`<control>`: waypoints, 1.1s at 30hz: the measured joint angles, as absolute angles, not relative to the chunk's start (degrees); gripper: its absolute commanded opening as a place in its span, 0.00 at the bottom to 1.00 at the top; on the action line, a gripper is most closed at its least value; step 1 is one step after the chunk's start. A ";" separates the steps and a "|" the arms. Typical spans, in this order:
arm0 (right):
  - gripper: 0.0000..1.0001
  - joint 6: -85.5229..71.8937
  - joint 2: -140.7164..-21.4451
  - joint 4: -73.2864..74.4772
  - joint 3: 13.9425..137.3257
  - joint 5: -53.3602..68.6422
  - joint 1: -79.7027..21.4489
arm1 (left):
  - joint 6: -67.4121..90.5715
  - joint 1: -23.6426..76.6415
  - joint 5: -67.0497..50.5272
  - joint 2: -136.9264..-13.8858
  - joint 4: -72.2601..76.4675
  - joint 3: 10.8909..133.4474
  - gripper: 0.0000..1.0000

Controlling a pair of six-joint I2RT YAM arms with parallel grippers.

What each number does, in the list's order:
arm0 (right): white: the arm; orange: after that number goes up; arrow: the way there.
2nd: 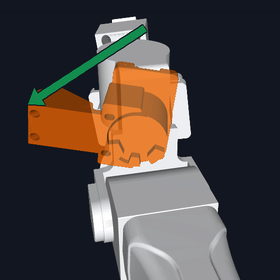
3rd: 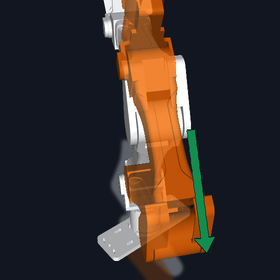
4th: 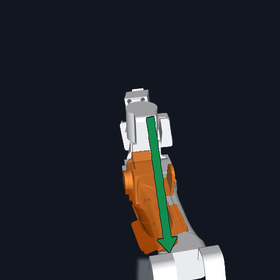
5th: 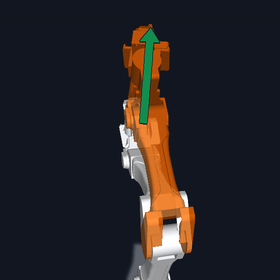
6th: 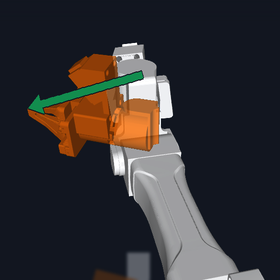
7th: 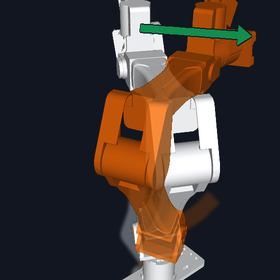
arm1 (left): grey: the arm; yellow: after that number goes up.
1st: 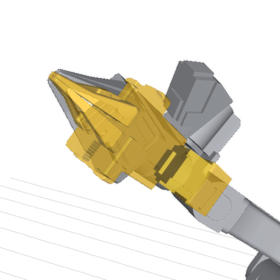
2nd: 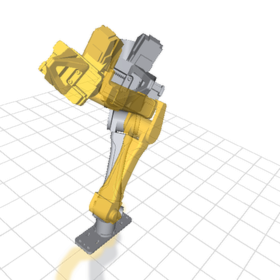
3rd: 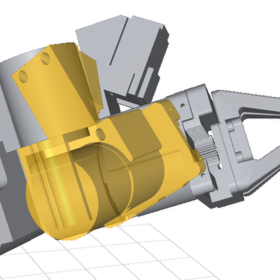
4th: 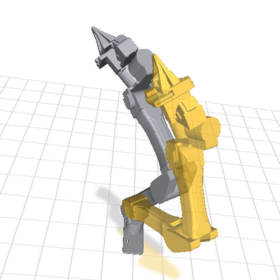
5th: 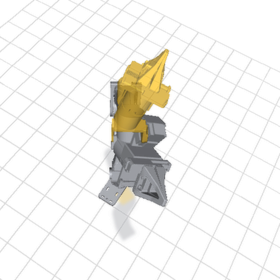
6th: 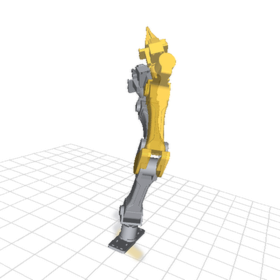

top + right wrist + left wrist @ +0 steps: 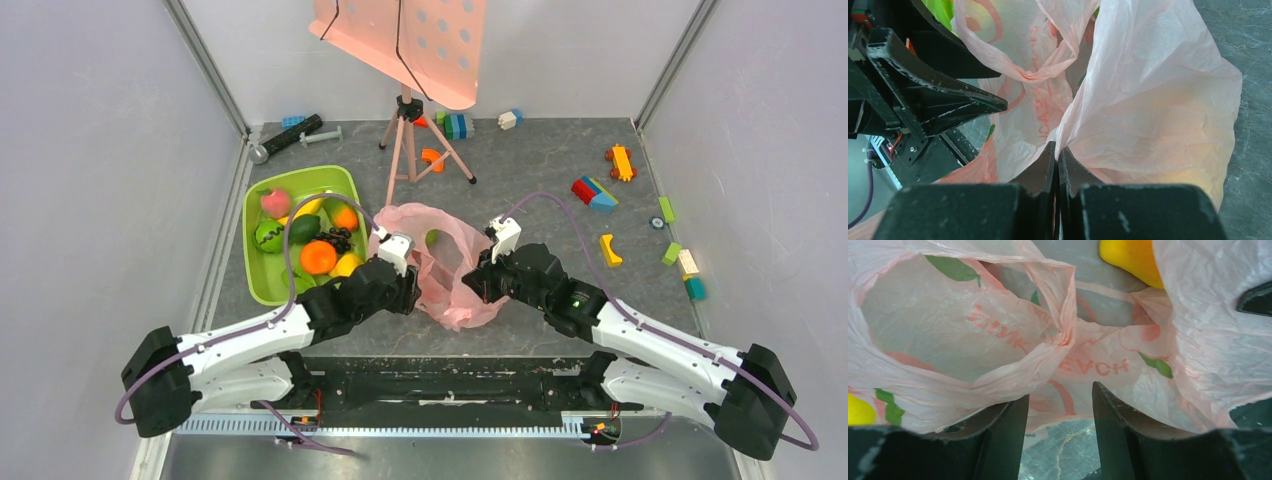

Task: Take the fake fruits out of the plastic bag
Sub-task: Adjust the plastic bag at the center of the board.

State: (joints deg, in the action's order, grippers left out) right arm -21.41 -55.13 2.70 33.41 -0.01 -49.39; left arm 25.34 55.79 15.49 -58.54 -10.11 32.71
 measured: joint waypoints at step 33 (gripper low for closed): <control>0.05 -21.43 -55.20 2.68 33.34 1.69 -49.39 | 7.46 49.21 18.31 -80.53 2.13 46.61 0.63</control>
